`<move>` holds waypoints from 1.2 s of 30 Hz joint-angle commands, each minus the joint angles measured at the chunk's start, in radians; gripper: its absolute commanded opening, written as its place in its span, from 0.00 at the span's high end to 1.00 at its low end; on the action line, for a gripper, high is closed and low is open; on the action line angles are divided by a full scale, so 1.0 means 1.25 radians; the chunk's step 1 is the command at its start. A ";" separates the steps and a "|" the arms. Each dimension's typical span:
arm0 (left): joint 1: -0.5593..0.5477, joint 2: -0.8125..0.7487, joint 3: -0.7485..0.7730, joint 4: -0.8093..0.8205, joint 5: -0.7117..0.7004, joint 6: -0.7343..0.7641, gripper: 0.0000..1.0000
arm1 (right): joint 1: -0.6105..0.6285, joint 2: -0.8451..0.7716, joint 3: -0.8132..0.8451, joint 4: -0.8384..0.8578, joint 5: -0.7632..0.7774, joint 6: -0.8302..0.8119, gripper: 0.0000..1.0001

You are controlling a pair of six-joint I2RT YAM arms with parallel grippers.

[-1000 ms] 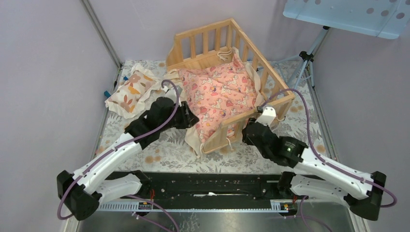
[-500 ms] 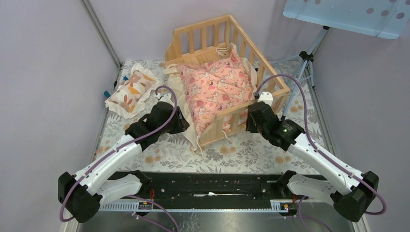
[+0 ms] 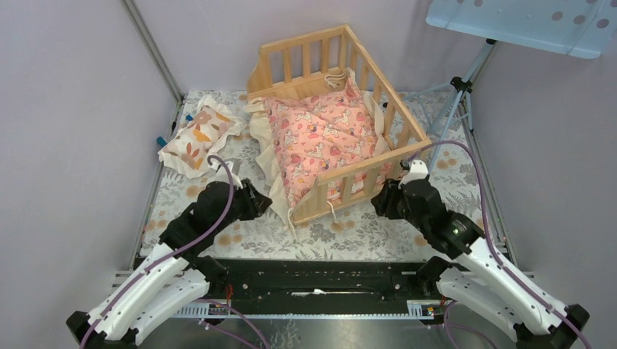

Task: Set up the pet bed
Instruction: Cross the ropes on the bed frame, then tie the ropes to the bed frame.

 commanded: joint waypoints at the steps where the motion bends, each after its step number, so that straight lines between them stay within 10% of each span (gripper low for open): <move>1: 0.004 -0.044 -0.050 0.007 0.025 -0.034 0.69 | -0.002 -0.086 -0.127 0.109 -0.202 0.031 0.50; 4: 0.004 -0.020 -0.069 0.047 0.059 -0.049 0.70 | 0.050 -0.113 -0.227 0.247 -0.255 0.071 0.46; 11: 0.004 0.018 -0.048 0.068 0.046 -0.048 0.72 | 0.440 -0.020 -0.342 0.627 0.139 -0.055 0.35; 17: 0.004 0.021 -0.051 0.079 0.041 -0.047 0.72 | 0.443 0.083 -0.474 1.026 0.287 -0.217 0.32; 36: 0.004 0.030 -0.072 0.106 0.050 -0.044 0.72 | 0.400 0.439 -0.420 1.326 0.305 -0.263 0.46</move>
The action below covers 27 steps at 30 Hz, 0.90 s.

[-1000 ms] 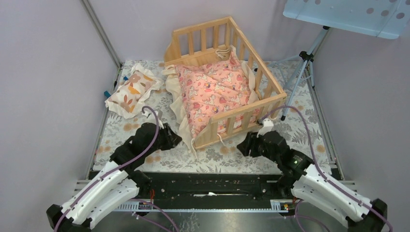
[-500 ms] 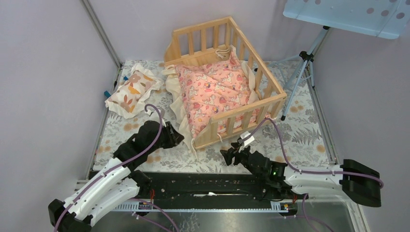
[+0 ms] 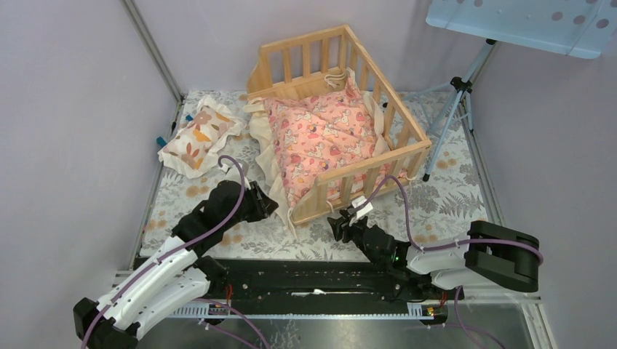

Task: Set up the pet bed
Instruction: Tie the ropes to the bed frame.

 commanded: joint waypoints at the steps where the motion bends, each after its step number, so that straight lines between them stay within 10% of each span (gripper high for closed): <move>1: 0.004 -0.004 -0.003 0.039 0.008 0.002 0.72 | -0.028 0.036 0.038 0.126 0.019 0.013 0.48; 14: 0.004 0.008 -0.008 0.059 0.018 0.004 0.72 | -0.037 -0.059 0.027 -0.066 -0.045 0.123 0.98; 27: 0.004 -0.017 -0.005 0.056 -0.024 -0.023 0.70 | -0.038 -0.404 0.087 -0.713 -0.048 0.393 1.00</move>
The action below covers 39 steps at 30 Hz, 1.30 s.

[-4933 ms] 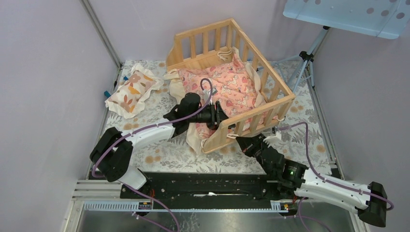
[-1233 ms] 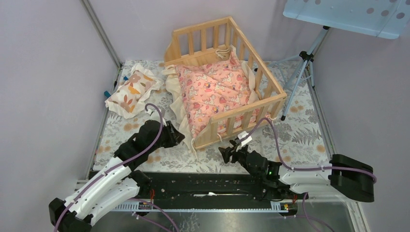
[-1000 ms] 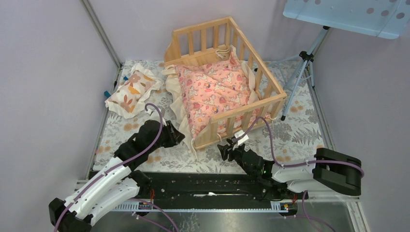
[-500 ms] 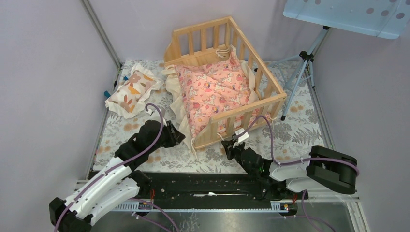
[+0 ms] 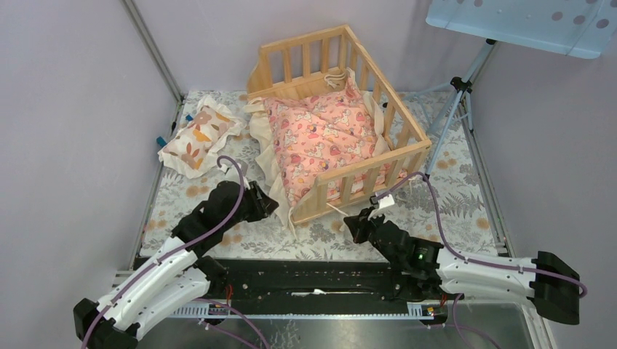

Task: Set up the pet bed
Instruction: Tie the ropes to the bed frame.

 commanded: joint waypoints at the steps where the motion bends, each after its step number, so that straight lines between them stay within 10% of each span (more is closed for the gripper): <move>1: 0.004 -0.015 0.002 0.049 -0.020 -0.019 0.69 | -0.004 -0.063 0.046 -0.239 -0.014 0.133 1.00; 20: 0.004 -0.180 -0.112 0.026 0.039 -0.113 0.80 | -0.004 -0.040 0.033 -0.173 -0.125 0.145 1.00; 27: -0.004 -0.206 -0.207 0.082 0.107 -0.142 0.54 | -0.003 0.027 0.038 -0.118 -0.137 0.144 1.00; 39: -0.230 -0.168 -0.281 0.236 -0.032 -0.101 0.51 | -0.003 0.036 0.023 -0.094 -0.134 0.148 1.00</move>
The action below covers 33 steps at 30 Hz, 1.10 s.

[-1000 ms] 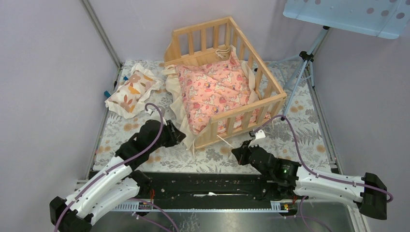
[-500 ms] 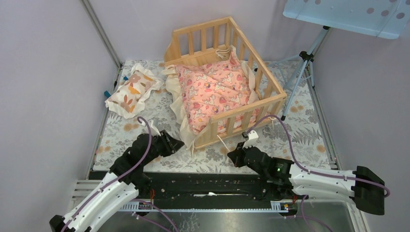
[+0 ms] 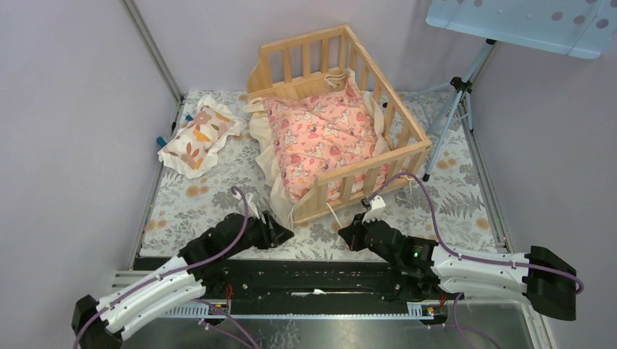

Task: Set up the pet bed
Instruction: Tie the ropes to the bed frame.

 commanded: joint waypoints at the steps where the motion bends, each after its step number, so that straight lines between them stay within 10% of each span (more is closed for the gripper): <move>1: -0.106 0.028 -0.013 0.090 -0.109 0.020 0.52 | -0.003 0.005 -0.003 0.036 0.002 -0.002 1.00; 16: -0.285 0.226 -0.066 0.340 -0.467 0.028 0.51 | -0.003 0.015 -0.003 0.059 -0.009 -0.015 1.00; 25: -0.287 0.250 -0.133 0.584 -0.405 0.096 0.53 | -0.002 0.014 -0.012 0.069 -0.015 -0.021 1.00; 33: -0.287 0.296 -0.135 0.604 -0.384 0.096 0.80 | -0.003 0.010 -0.022 0.075 -0.016 -0.014 1.00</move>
